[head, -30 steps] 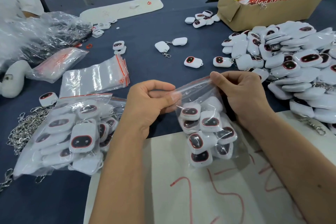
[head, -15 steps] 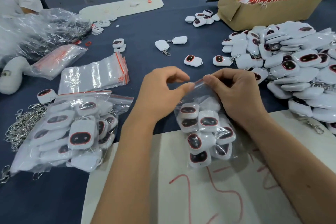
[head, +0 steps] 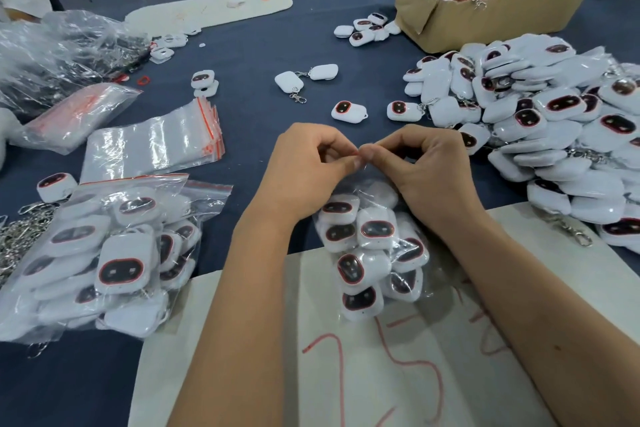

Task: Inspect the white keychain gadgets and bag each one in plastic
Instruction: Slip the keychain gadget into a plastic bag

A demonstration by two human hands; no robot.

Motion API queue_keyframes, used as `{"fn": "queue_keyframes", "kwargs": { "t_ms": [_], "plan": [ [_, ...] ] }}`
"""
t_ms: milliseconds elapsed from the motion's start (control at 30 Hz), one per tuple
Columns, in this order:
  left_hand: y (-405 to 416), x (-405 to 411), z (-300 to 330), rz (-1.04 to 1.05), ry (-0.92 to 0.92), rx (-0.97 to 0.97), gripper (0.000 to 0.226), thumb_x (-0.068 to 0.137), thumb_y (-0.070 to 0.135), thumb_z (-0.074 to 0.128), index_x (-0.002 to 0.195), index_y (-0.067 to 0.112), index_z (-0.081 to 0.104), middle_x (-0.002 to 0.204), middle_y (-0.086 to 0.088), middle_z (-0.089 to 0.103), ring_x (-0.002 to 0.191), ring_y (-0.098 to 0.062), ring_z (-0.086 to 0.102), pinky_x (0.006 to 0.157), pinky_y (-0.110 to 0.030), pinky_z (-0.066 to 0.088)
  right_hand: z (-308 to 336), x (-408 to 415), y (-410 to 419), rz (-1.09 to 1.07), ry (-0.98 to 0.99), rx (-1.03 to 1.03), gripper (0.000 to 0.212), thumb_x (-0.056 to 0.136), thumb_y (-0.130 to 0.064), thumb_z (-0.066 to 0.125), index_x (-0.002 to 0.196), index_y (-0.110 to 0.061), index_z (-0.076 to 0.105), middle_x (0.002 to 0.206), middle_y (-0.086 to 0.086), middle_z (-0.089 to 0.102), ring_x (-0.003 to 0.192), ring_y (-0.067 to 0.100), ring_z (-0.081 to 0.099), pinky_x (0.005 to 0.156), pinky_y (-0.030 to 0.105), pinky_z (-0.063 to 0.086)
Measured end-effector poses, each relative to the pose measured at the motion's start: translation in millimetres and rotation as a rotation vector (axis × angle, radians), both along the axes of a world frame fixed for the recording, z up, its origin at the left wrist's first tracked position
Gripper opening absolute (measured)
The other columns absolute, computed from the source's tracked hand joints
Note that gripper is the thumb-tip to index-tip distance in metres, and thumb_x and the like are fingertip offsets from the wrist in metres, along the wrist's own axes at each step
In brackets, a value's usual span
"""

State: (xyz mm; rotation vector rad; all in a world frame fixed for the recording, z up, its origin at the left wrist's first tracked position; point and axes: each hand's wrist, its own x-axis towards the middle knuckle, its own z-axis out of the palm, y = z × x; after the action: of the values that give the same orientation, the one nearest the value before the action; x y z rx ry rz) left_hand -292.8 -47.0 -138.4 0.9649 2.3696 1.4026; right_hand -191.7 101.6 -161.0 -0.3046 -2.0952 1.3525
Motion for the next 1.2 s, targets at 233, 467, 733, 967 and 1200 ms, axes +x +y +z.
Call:
{"fn": "queue_keyframes", "kwargs": {
  "t_ms": [233,467,733,967,1200],
  "plan": [
    [-3.1,-3.2,-1.2,-0.022,-0.008,0.063,0.010,0.086,0.013,0.083,0.079,0.015,0.077,0.055,0.018,0.060,0.054,0.000,0.048,0.056,-0.014,0.040,0.4,0.1,0.5,0.067,-0.022,-0.014,0.006,0.094,-0.018,0.077,0.092,-0.014,0.082,0.083,-0.006,0.078,0.078,0.010,0.072,0.074,0.016,0.053],
    [-4.2,-3.2,-2.7,0.000,0.030,0.042,0.009,0.085,0.015,0.084,0.079,0.020,0.078,0.064,0.010,0.066,0.059,-0.004,0.053,0.058,-0.019,0.044,0.9,-0.6,0.7,0.102,-0.079,0.011,0.005,0.095,-0.013,0.076,0.092,-0.015,0.079,0.084,-0.013,0.077,0.078,0.001,0.069,0.074,0.016,0.052],
    [-3.3,-0.3,-1.0,-0.026,0.077,-0.016,0.014,0.084,0.007,0.080,0.075,0.016,0.075,0.064,-0.008,0.063,0.060,-0.011,0.050,0.060,-0.027,0.046,0.5,-0.4,0.2,0.110,-0.104,0.005,0.007,0.091,-0.014,0.079,0.085,-0.016,0.078,0.083,-0.009,0.078,0.078,0.013,0.072,0.073,0.028,0.058],
    [-6.1,-6.4,-6.5,0.044,-0.042,0.033,0.010,0.085,0.017,0.084,0.078,0.017,0.077,0.055,0.016,0.062,0.053,-0.003,0.055,0.056,-0.019,0.045,0.1,-0.4,2.3,0.048,-0.072,-0.060,0.015,0.093,-0.013,0.076,0.080,-0.021,0.075,0.078,0.003,0.073,0.066,0.006,0.059,0.065,0.021,0.051],
    [-5.7,-5.6,-5.7,0.043,0.012,0.024,0.010,0.085,0.014,0.084,0.078,0.017,0.078,0.065,0.007,0.070,0.058,-0.003,0.056,0.057,-0.013,0.044,0.4,-0.8,2.0,0.036,-0.076,-0.083,0.019,0.093,-0.015,0.076,0.077,-0.025,0.074,0.073,-0.003,0.072,0.064,0.000,0.057,0.062,0.013,0.048]
  ]
}}
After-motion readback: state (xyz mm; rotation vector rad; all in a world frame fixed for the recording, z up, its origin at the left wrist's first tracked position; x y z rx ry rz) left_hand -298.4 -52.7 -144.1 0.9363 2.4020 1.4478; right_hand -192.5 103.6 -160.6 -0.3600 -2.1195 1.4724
